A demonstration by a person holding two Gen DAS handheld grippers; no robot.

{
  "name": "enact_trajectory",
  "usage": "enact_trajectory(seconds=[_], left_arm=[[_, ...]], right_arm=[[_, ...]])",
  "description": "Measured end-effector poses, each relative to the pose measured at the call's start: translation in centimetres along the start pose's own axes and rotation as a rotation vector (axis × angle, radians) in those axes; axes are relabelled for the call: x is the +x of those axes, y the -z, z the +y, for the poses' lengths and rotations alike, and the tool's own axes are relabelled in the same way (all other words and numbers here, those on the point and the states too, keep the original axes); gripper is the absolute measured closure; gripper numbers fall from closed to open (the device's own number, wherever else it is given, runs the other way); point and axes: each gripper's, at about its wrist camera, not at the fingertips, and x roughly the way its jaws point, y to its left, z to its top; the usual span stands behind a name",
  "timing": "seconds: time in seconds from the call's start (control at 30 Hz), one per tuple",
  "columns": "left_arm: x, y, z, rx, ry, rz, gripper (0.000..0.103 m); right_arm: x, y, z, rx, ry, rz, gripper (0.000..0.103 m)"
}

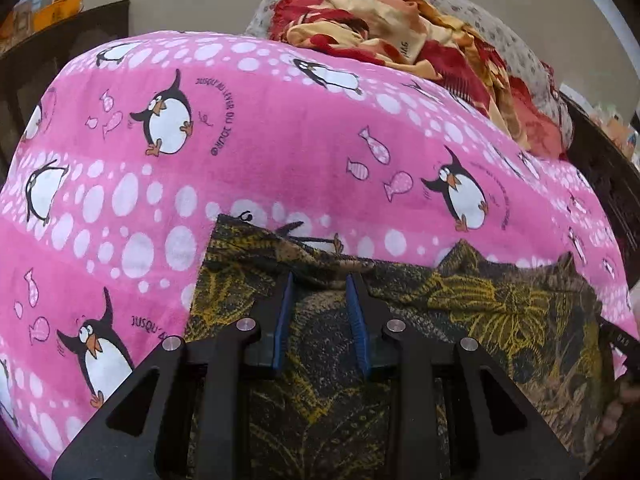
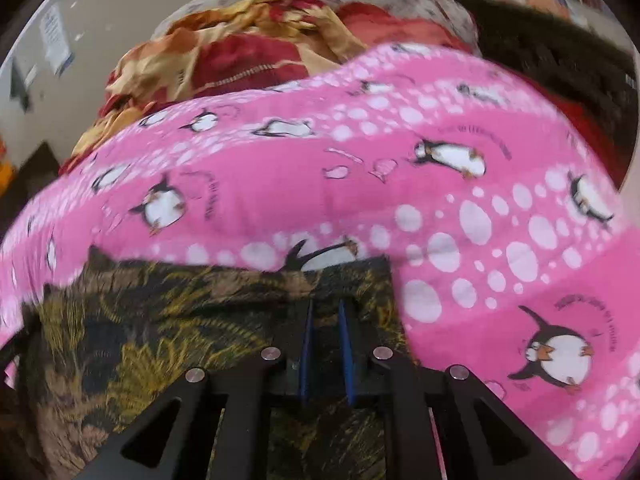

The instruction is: Fold small clothes

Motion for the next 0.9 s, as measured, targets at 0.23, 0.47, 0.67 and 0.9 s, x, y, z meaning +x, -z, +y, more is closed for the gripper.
enact_trajectory(seconds=[0.23, 0.47, 0.67, 0.9], left_arm=[[0.4, -0.1, -0.9, 0.027, -0.031, -0.001, 0.075], [0.2, 0.1, -1.0, 0.033, -0.042, -0.002, 0.075], [0.3, 0.0, -1.1, 0.026, -0.04, -0.003, 0.075], [-0.2, -0.6, -0.5, 0.011, 0.004, 0.046, 0.075]], right_arm=[[0.0, 0.0, 0.3, -0.021, 0.019, -0.003, 0.092], [0.0, -0.1, 0.1, -0.008, 0.004, 0.001, 0.092], [0.2, -0.1, 0.0, 0.007, -0.013, 0.001, 0.092], [-1.0, -0.6, -0.5, 0.029, -0.043, 0.042, 0.092]])
